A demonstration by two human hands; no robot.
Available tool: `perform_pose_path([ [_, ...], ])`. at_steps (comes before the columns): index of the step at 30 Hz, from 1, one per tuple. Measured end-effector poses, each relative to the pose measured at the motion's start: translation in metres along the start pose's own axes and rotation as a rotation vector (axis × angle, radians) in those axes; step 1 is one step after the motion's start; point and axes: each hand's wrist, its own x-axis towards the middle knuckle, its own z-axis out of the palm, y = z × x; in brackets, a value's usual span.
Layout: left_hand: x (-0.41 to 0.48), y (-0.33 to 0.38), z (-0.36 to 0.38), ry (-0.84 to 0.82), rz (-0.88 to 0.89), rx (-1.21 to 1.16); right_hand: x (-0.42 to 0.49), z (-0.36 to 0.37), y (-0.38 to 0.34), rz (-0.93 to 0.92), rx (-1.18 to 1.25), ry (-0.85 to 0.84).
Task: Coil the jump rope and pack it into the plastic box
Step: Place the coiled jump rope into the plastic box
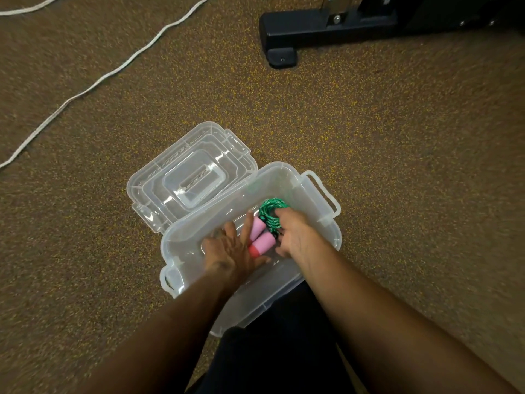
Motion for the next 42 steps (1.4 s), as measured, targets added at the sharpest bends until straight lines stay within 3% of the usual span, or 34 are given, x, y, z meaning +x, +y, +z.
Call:
perform_pose_path([
  [3,-0.004,0.005,-0.014,0.045,0.02,0.09,0.0,0.001,-0.005,0.008,0.029,-0.013],
  [6,-0.011,0.008,-0.023,0.063,0.086,-0.07,-0.003,0.0,-0.005,0.001,0.013,-0.031],
  [9,-0.021,0.012,-0.018,0.0,0.021,-0.186,-0.005,-0.005,-0.001,-0.019,-0.003,-0.03],
  [14,-0.027,0.025,-0.01,-0.014,0.164,-0.086,-0.001,-0.002,0.002,-0.029,-0.021,-0.023],
  [20,-0.017,0.009,-0.019,0.118,0.137,0.077,-0.004,-0.009,0.003,-0.032,-0.01,-0.04],
  [25,-0.018,0.008,-0.021,0.035,0.144,0.155,-0.016,-0.011,0.0,-0.004,0.029,-0.069],
  [30,-0.018,0.009,-0.024,0.104,0.088,-0.067,-0.027,-0.013,-0.002,-0.045,-0.039,-0.042],
  [33,-0.013,0.005,-0.029,0.19,0.006,-0.273,-0.032,-0.015,0.002,-0.259,-0.304,0.043],
  [35,-0.008,0.004,-0.03,0.22,-0.013,-0.39,-0.037,-0.017,0.004,-0.551,-0.65,0.113],
  [38,-0.002,0.004,-0.029,0.215,-0.031,-0.337,-0.043,-0.012,-0.001,-0.906,-1.056,0.032],
  [40,-0.002,0.004,-0.027,0.155,-0.034,-0.247,-0.035,-0.008,-0.003,-0.987,-1.239,0.017],
  [42,0.0,0.004,-0.027,0.139,-0.047,-0.193,-0.026,-0.008,-0.004,-0.951,-1.333,0.079],
])
